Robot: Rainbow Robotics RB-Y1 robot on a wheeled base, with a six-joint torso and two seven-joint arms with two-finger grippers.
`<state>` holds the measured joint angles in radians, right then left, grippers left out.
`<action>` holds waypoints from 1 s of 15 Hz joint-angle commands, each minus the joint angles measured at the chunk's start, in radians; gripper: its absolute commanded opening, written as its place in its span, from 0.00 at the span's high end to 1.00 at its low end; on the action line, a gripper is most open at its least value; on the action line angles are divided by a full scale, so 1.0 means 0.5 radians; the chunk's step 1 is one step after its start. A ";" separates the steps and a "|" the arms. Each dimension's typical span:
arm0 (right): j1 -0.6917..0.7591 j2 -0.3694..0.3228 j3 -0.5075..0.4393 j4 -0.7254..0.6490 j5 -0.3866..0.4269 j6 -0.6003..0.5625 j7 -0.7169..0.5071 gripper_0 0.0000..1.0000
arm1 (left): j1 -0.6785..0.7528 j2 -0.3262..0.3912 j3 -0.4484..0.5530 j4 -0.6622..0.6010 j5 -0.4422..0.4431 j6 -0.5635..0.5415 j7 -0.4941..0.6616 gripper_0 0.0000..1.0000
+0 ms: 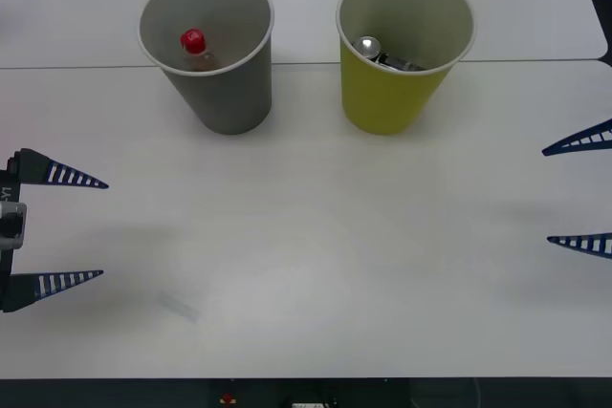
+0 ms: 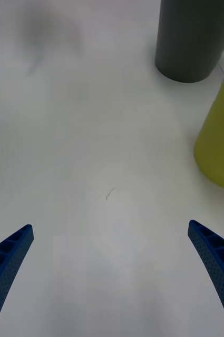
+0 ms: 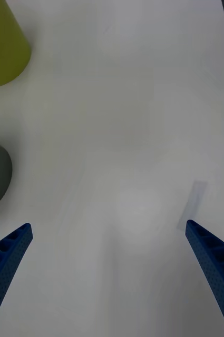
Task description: Put the can into the green bin and the plastic bottle into the gray bin
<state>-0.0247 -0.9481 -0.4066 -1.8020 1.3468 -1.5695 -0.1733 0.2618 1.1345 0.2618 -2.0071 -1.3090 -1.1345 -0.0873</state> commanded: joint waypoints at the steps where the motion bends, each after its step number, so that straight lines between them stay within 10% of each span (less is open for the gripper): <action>1: 0.025 0.000 0.000 0.119 -0.009 -0.003 0.202 0.00 | 0.000 0.000 0.000 0.000 0.000 0.000 0.000 0.00; 15: 0.043 0.000 0.000 0.097 0.021 -0.003 0.261 0.00 | 0.000 0.000 0.000 0.000 0.000 0.000 0.000 0.00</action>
<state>-0.0030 -0.9481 -0.4066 -1.7532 1.3570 -1.5708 -0.0427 0.2618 1.1345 0.2618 -2.0071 -1.3090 -1.1345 -0.0873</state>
